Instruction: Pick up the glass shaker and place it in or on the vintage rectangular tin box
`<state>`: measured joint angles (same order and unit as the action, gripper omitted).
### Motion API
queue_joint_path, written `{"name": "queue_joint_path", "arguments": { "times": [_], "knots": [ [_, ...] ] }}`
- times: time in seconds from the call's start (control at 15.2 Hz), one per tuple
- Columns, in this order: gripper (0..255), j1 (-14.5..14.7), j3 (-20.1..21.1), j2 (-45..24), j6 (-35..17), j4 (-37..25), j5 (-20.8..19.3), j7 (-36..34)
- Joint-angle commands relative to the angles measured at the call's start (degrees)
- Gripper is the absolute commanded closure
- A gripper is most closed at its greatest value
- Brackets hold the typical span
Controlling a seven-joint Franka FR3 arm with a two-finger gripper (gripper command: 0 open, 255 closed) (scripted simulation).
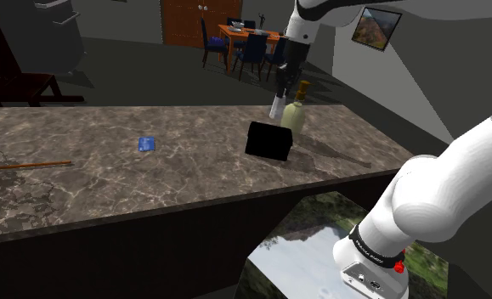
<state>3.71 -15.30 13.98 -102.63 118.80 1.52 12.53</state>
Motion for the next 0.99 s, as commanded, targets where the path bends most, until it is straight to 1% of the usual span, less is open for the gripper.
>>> {"name": "queue_joint_path", "arguments": {
  "times": [0.0, 0.66, 0.92],
  "knots": [
    [255, 0.01, 0.02, 0.04, -1.61, 1.61, 0.01, 0.02],
    [255, -0.04, -0.33, -1.36, -9.12, 7.80, 0.36, 0.82],
    [255, -0.04, -0.33, -1.36, -9.12, 7.80, 0.36, 0.82]
  ]
}}
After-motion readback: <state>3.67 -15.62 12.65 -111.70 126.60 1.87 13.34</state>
